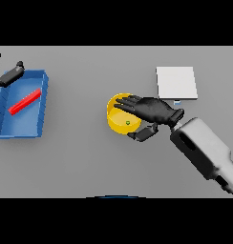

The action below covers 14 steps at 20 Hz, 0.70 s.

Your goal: Pick up the red beaker and tilt it to pour out 1 green nut into yellow bowl. Pick up the yellow bowl and place it on the metallic measuring scale.

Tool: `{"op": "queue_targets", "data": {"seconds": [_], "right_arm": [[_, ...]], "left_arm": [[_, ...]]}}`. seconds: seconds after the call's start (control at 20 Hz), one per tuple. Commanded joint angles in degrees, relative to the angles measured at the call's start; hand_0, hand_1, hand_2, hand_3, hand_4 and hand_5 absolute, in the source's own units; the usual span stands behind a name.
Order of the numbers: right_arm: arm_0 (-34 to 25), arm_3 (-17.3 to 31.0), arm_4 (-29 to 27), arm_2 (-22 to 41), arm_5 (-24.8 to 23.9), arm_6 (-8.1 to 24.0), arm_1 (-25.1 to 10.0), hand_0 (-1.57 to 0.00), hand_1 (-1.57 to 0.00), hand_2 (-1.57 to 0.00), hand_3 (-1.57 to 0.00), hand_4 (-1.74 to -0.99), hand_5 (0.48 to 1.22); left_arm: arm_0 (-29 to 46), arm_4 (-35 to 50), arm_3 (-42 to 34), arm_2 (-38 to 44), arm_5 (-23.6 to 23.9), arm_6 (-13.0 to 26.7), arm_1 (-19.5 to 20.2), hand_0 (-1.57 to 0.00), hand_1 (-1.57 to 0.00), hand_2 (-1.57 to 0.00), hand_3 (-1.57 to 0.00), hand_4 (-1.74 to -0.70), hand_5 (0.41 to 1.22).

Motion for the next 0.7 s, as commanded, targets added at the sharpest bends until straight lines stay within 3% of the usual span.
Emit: {"op": "queue_targets", "data": {"seconds": [0.0,0.35,0.65], "right_arm": [[-1.0,1.8,0.4,0.2,-0.3,-0.2,0.4,0.0,0.0,0.0,0.0,-1.224,0.653],[-3.3,7.2,2.6,3.5,1.0,-1.9,1.5,0.0,0.0,0.0,0.0,-1.265,0.68],[-4.2,9.1,2.7,4.5,2.8,-2.7,2.0,0.0,0.0,0.0,0.0,-1.285,0.706]], "left_arm": [[0.0,0.5,-0.1,0.2,-0.3,-0.6,0.1,0.0,0.0,0.0,0.0,-0.79,0.728],[-0.5,0.4,0.3,0.4,-0.3,-0.5,0.2,0.0,0.0,0.0,0.0,-0.8,0.723],[0.1,0.4,-0.4,0.0,-0.6,-0.3,0.0,0.0,0.0,0.0,0.0,-0.79,0.728]]}}
